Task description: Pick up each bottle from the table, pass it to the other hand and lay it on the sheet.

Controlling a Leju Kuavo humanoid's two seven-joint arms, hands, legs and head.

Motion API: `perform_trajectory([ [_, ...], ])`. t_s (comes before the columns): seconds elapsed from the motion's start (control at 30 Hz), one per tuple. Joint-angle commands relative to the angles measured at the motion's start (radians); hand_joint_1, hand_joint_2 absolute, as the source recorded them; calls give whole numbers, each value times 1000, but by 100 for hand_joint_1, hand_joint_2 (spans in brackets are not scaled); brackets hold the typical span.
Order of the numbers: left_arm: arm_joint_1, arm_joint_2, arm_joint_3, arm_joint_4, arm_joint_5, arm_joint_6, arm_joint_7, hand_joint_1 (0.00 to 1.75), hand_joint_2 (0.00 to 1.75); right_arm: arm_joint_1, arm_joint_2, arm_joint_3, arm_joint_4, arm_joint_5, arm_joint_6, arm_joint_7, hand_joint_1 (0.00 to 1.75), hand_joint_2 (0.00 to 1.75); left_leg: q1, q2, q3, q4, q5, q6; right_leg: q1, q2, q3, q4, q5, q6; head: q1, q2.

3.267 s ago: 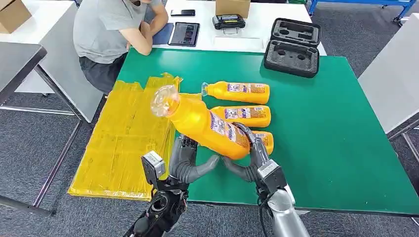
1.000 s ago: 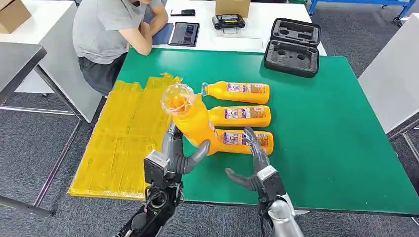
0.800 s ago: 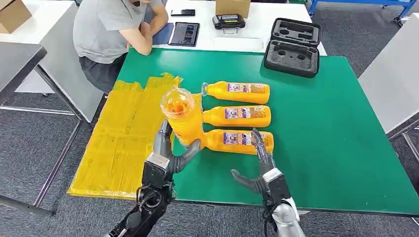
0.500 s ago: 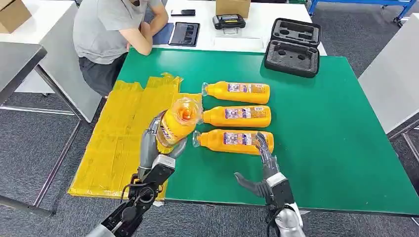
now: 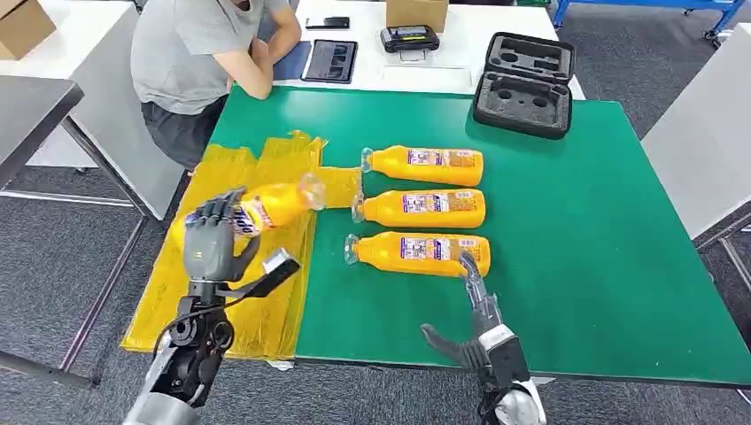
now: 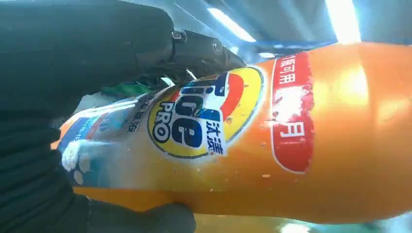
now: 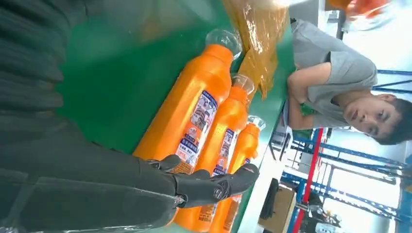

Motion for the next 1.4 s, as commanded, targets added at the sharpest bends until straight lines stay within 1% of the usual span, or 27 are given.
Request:
perform_trajectory([
  [0.03,-86,213,-289,157,-46,19,375,175,175,-31,18,-12,52,9,17,6,0,175,1,1,6,-1,-2,-2,1,1,5,-1,-2,-2,0,0],
  [0.13,-92,202,-298,187,-46,19,350,175,175,-29,18,-13,55,9,20,3,0,175,1,1,6,-1,-2,-2,1,1,6,-1,-2,-2,0,0],
  [0.17,-94,197,-299,197,-46,19,342,175,175,-30,18,-13,57,9,21,2,0,175,1,0,4,-1,-1,-1,1,0,4,-1,-1,-2,0,0],
  [0.23,-101,195,-322,225,-46,19,323,175,175,-36,18,-14,67,10,21,2,0,175,1,-1,9,-1,-3,-2,1,-2,9,-1,-4,-3,0,0],
  [0.3,-100,183,-319,242,-46,19,268,175,175,-37,18,-17,74,10,20,1,0,175,1,1,6,-1,-2,-1,1,0,7,-1,-2,-2,0,0],
  [0.33,-100,183,-319,242,-46,19,268,175,175,-37,18,-17,74,10,20,1,0,175,0,1,4,-1,-1,-1,0,0,4,-1,-1,-1,0,0],
  [0.47,-100,183,-319,242,-46,19,268,175,175,-37,18,-17,74,10,20,1,0,175,0,0,3,-1,-1,-1,0,0,3,-1,-1,-1,0,0],
  [0.5,-100,183,-319,242,-46,19,268,175,175,-37,18,-17,74,10,20,1,0,175,0,0,6,-1,-2,-2,1,0,6,-1,-2,-2,0,0],
  [0.57,-100,183,-319,242,-46,19,268,175,175,-37,18,-17,74,10,20,1,0,175,0,0,3,-1,-1,-1,0,0,3,-1,-1,-1,0,0],
  [0.6,-100,183,-319,242,-46,19,268,175,175,-37,18,-17,74,10,20,1,0,175,1,0,5,-1,-2,-2,1,0,5,-1,-2,-2,0,0],
  [0.7,-100,183,-319,242,-46,19,268,175,175,-37,18,-17,74,10,20,1,0,175,0,0,2,-1,-1,-1,0,0,2,-1,-1,-1,0,0],
  [0.73,-100,183,-319,242,-46,19,268,175,175,-37,18,-17,74,10,20,1,0,175,1,1,8,-1,-3,-2,1,1,8,-1,-3,-3,0,0],
  [0.77,-100,183,-319,242,-46,19,268,175,175,-37,18,-17,74,10,20,1,0,175,0,0,3,-1,-1,-1,0,0,3,-1,-1,-1,0,0],
  [0.8,-89,173,-294,233,-46,19,197,175,175,-34,18,-20,73,10,21,0,0,175,1,0,6,-1,-2,-2,1,0,6,-1,-2,-2,0,0],
  [0.83,-90,162,-288,245,-46,19,152,175,175,-36,17,-22,76,11,23,-1,0,175,0,0,3,0,-1,-1,1,0,4,-1,-1,-1,0,0],
  [0.87,-85,168,-301,228,-46,19,141,175,175,-36,17,-24,78,11,24,-3,0,175,0,0,3,0,-1,-1,1,0,3,-1,-1,-1,0,0],
  [0.9,-86,165,-313,237,-46,19,129,175,175,-38,17,-24,80,10,27,-4,0,175,1,1,6,-1,-2,-1,1,0,6,-1,-2,-2,0,0],
  [0.97,-95,179,-360,246,-46,19,165,175,175,-43,16,-24,91,10,29,-7,0,175,0,0,3,-1,-1,-1,0,-1,4,-1,-1,-1,0,0],
  [1.0,-106,172,-345,266,-46,19,148,175,175,-41,16,-21,87,12,32,-12,0,175,0,0,4,-1,-1,-1,0,-1,4,-1,-1,-1,0,0],
  [1.07,-119,178,-365,296,-46,19,172,175,175,-52,14,-16,105,12,30,-12,0,175,1,0,4,-1,-2,-1,1,-1,5,-1,-1,-1,0,0],
  [1.1,-135,177,-370,337,-46,19,212,175,175,-55,12,-12,112,11,30,-14,0,175,0,0,5,0,-2,-1,1,0,6,-1,-2,-2,0,0],
  [1.17,-156,197,-426,374,-46,12,292,175,175,-55,11,-7,114,7,32,-14,0,175,0,0,6,-1,-2,-2,1,0,6,-1,-2,-2,0,0],
  [1.2,-161,192,-411,395,-46,7,308,175,175,-54,10,-3,113,3,32,-14,0,175,0,0,2,-1,0,-1,0,-1,3,-1,-1,-1,0,0],
  [1.3,-167,184,-365,422,-41,-4,247,175,175,-54,9,1,116,3,28,-14,0,175,1,0,4,-1,-1,-2,1,0,4,-1,-1,-2,0,0],
  [1.33,-168,180,-351,426,-43,-5,229,175,175,-55,9,1,116,3,28,-14,0,175,1,0,8,-1,-2,-3,1,0,8,-1,-2,-3,0,0],
  [1.37,-166,170,-322,429,-46,-10,201,175,175,-59,10,2,118,4,27,-13,0,175,1,1,4,-1,-1,-2,1,0,4,-1,-1,-2,0,0],
  [1.4,-163,165,-301,429,-46,-19,174,175,175,-61,11,1,120,4,25,-13,0,175,1,1,5,-1,-2,-2,1,1,5,-1,-1,-2,0,0],
])
